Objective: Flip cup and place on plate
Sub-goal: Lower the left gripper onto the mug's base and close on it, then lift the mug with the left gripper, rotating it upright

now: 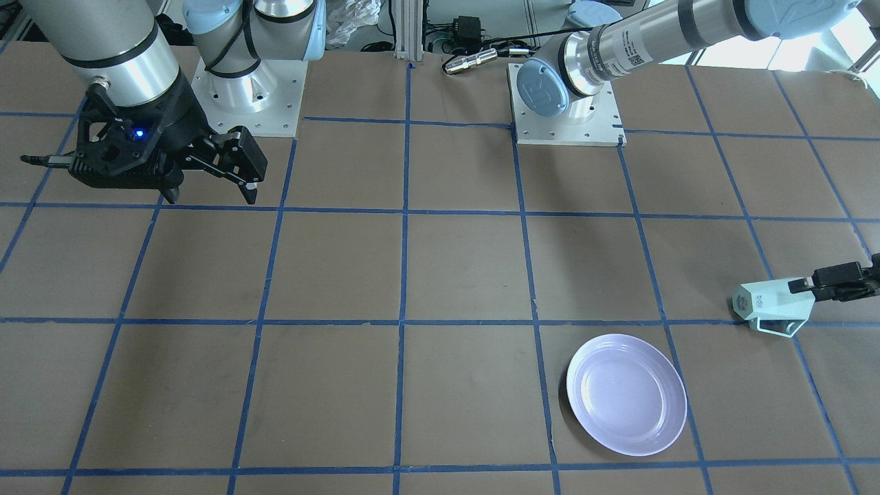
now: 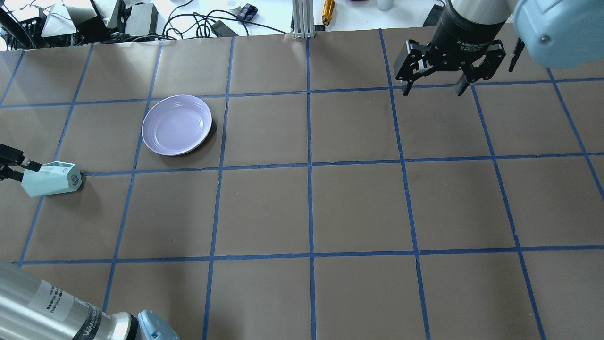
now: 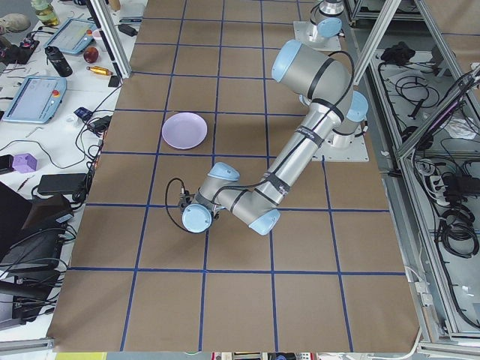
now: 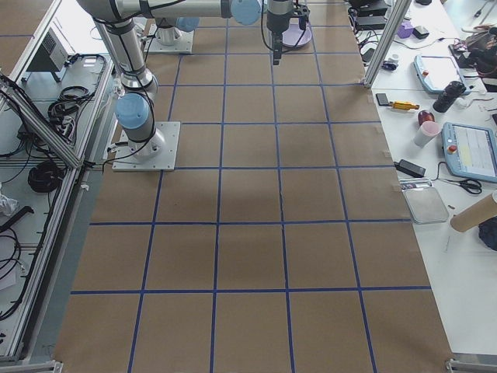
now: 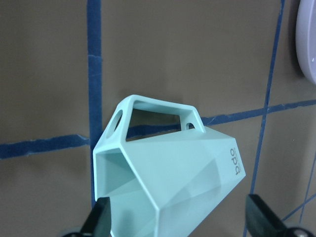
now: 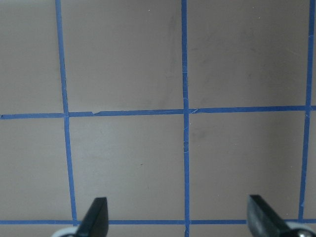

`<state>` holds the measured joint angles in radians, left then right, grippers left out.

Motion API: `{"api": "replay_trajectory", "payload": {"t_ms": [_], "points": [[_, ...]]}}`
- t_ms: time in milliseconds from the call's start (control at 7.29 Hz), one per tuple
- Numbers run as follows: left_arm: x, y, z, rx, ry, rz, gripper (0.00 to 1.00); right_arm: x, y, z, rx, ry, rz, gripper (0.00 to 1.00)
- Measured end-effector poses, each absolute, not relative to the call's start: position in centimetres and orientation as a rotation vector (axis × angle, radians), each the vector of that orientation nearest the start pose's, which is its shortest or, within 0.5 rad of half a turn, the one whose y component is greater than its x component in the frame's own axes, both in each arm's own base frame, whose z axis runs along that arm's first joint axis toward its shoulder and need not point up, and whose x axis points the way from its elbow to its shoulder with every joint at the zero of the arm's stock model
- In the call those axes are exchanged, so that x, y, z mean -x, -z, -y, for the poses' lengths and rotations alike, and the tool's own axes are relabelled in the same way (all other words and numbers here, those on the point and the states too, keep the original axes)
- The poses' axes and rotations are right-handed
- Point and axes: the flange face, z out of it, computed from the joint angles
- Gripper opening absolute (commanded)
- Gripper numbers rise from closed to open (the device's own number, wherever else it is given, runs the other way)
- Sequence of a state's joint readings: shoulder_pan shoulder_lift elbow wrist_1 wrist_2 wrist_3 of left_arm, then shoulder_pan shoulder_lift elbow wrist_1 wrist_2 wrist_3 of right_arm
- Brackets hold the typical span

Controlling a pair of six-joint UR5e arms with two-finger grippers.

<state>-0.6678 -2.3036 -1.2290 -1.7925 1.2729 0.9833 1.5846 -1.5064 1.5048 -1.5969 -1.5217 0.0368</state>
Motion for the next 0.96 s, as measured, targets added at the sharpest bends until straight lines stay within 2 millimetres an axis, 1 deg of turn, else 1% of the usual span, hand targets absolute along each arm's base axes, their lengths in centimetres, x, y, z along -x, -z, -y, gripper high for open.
{"api": "replay_trajectory", "payload": {"t_ms": [137, 275, 549, 686, 961], "points": [[-42.98, -18.87, 54.70, -0.010, 0.167, 2.438, 0.90, -14.54, -49.05, 52.00, -0.035, 0.041, -3.091, 1.00], [-42.78, -18.38, 54.73, -0.007, 0.173, 2.396, 0.82, -14.54, -49.05, 52.00, -0.035, 0.041, -3.091, 1.00], [-42.60, -18.00, 54.75, 0.008, 0.167, 2.357, 0.44, -14.54, -49.05, 52.00, -0.035, 0.041, -3.091, 1.00], [-42.62, -17.92, 54.78, 0.017, 0.159, 2.351, 0.33, -14.54, -49.05, 52.00, -0.035, 0.041, -3.091, 1.00], [-42.54, -18.07, 54.84, 0.044, 0.135, 2.338, 0.23, -14.54, -49.05, 52.00, -0.035, 0.041, -3.091, 1.00]]}}
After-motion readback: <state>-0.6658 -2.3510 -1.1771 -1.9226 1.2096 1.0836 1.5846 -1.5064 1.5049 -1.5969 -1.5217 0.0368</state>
